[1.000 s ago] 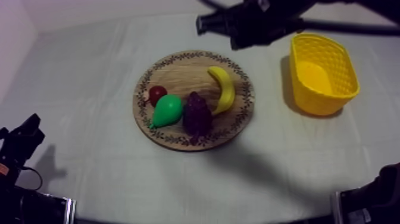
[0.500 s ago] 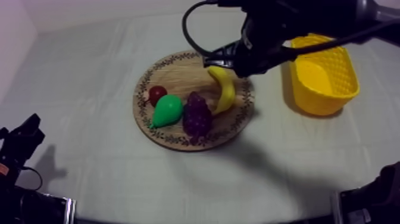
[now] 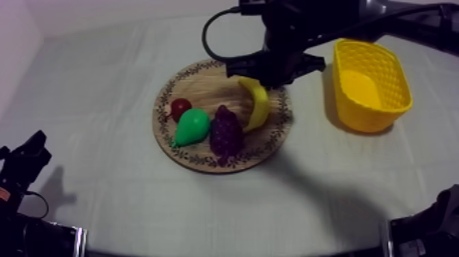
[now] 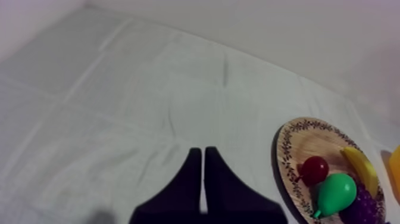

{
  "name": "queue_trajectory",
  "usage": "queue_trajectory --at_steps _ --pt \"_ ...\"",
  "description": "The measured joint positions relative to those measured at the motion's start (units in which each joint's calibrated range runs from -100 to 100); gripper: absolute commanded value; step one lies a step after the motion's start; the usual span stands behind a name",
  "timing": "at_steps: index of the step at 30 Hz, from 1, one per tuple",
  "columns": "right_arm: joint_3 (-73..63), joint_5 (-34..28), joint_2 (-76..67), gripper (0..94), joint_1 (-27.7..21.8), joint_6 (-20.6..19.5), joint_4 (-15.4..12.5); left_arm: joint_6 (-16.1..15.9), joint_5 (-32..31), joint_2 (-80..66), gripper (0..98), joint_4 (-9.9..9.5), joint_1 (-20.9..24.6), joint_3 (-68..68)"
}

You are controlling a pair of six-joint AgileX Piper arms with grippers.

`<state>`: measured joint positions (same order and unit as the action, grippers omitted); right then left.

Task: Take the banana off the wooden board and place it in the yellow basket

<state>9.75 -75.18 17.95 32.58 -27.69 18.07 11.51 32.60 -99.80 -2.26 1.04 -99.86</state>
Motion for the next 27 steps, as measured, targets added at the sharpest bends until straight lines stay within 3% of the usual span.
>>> queue_trajectory --at_steps 8,13,16,18,21,27 --pt "-0.7 0.4 0.6 8.1 0.1 0.2 -0.2 0.0 0.0 0.0 0.1 0.00 0.0 0.0" --pt "-1.6 0.4 0.8 35.1 0.3 2.7 -2.1 0.0 0.0 0.0 0.1 0.00 0.0 0.0" --pt "-2.3 -0.3 0.7 67.3 -0.1 3.9 -3.1 0.0 0.0 0.0 0.1 0.00 0.0 0.0" --pt "-2.8 -0.9 0.5 80.3 -0.4 4.3 -3.3 0.0 0.0 0.0 0.1 0.00 0.0 0.0" --pt "-3.1 -2.0 0.2 88.6 -0.4 4.2 -3.3 0.0 0.0 0.0 0.1 0.00 0.0 0.0" --pt "-2.7 -2.0 -0.2 92.3 -1.0 4.4 -3.8 0.0 0.0 0.0 0.1 0.00 0.0 0.0"
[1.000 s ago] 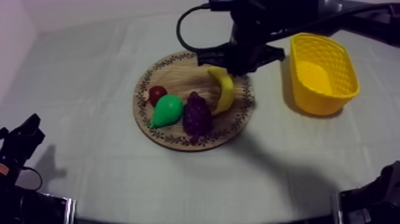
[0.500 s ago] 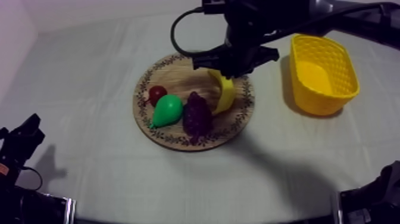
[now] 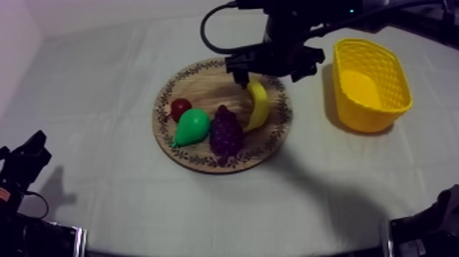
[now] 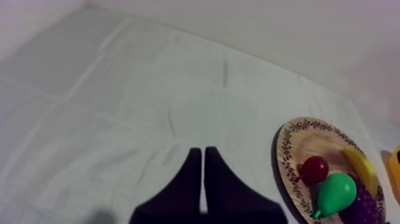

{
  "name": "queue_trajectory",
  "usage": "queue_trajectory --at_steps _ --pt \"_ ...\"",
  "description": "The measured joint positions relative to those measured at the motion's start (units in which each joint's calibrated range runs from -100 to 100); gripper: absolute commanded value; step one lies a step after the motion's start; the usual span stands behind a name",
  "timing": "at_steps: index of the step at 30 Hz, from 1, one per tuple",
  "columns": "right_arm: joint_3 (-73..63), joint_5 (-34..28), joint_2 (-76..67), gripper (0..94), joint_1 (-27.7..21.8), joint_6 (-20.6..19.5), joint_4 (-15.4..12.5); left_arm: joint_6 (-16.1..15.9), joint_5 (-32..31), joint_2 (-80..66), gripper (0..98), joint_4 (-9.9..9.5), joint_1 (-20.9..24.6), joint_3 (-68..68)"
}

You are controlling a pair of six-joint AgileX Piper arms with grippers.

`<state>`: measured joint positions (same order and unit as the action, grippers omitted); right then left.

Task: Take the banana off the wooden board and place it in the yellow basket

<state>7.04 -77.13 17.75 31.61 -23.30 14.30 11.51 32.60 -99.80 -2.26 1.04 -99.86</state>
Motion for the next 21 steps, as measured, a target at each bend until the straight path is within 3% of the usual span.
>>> queue_trajectory --at_steps 21 --pt "-3.9 2.5 11.9 92.3 -1.2 -0.1 -0.7 0.0 0.0 0.0 0.1 0.00 0.0 0.0"
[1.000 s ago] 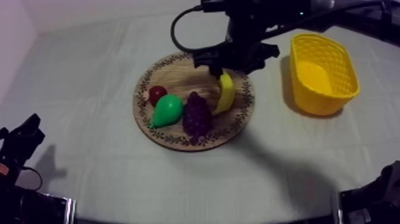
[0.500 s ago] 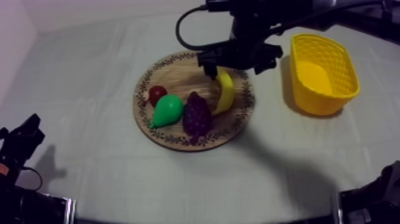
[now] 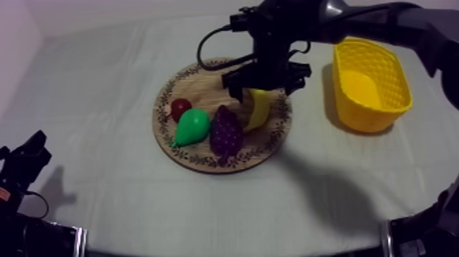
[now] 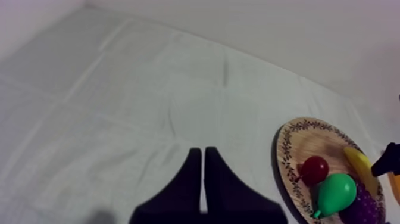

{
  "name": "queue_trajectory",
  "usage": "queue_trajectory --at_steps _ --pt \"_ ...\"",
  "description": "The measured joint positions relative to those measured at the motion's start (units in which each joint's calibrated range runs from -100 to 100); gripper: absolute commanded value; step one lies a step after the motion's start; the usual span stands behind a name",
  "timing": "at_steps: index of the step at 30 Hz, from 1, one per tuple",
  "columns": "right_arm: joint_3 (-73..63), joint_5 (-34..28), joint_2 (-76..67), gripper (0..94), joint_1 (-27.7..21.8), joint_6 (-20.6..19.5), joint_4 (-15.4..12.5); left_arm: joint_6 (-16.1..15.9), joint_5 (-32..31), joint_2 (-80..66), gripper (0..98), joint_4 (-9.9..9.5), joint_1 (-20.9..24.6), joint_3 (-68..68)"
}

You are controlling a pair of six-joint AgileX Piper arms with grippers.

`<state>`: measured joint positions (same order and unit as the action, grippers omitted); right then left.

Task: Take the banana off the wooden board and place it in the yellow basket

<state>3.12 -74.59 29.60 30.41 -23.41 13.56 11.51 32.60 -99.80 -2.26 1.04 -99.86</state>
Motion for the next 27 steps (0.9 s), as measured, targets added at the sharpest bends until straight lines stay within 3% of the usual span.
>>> queue_trajectory --at_steps 12,21,27 --pt "-7.1 0.2 8.5 90.3 -1.5 0.8 -0.1 0.0 0.0 0.0 0.1 0.00 0.0 0.0" --pt "-9.3 2.4 10.3 69.2 -1.8 4.2 -2.5 0.0 0.0 0.0 0.1 0.00 0.0 0.0" --pt "-8.6 3.4 10.7 56.7 -2.0 3.7 -2.7 0.0 0.0 0.0 0.1 0.00 0.0 0.0"
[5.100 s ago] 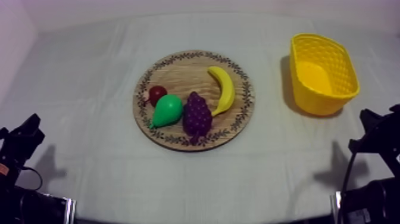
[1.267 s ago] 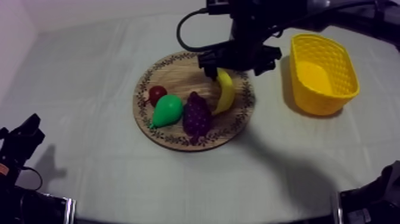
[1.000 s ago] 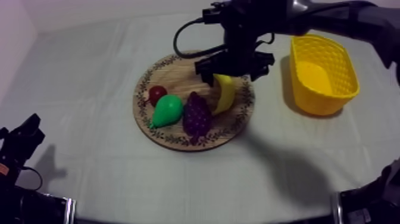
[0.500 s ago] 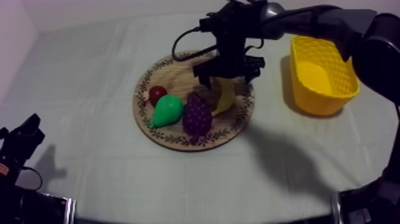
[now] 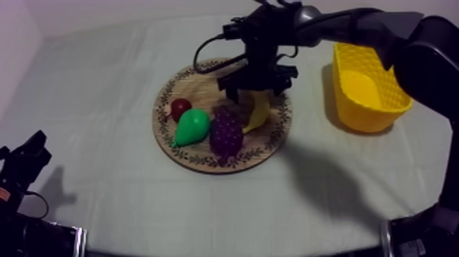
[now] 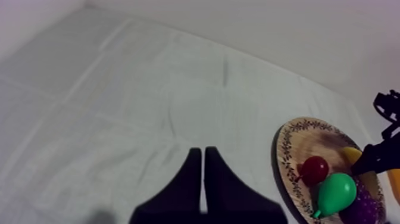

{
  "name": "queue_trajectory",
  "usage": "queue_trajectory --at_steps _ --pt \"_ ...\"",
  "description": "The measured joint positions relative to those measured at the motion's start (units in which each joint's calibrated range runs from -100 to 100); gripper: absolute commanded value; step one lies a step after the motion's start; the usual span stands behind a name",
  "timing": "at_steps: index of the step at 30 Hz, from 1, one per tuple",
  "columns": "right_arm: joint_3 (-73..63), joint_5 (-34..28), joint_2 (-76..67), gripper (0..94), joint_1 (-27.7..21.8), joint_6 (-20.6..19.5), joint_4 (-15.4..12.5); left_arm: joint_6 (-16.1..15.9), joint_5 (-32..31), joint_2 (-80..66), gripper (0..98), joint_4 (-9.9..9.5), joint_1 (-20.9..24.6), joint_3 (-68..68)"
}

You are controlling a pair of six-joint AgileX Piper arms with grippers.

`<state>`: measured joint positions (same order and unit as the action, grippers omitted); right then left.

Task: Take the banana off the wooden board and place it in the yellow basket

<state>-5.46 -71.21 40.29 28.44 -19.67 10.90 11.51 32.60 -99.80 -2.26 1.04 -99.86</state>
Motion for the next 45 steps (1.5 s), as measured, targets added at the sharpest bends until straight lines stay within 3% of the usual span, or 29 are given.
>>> queue_trajectory --at_steps 11,21,30,34,45 --pt "1.9 3.1 0.5 34.4 -0.8 1.4 -0.9 0.0 0.0 0.0 0.1 0.00 0.0 0.0" --pt "3.7 5.4 0.8 19.6 -1.2 4.2 -2.2 0.0 0.0 0.0 0.1 0.00 0.0 0.0" --pt "4.4 6.9 0.5 17.0 -1.3 5.6 -3.4 0.0 0.0 0.0 0.1 0.00 0.0 0.0" --pt "4.6 4.5 -1.3 17.2 -1.3 5.8 -4.6 0.0 0.0 0.0 0.1 0.00 0.0 0.0" --pt "4.1 -1.3 -15.1 18.1 -1.5 6.5 -2.7 0.0 0.0 0.0 0.1 0.00 0.0 0.0"
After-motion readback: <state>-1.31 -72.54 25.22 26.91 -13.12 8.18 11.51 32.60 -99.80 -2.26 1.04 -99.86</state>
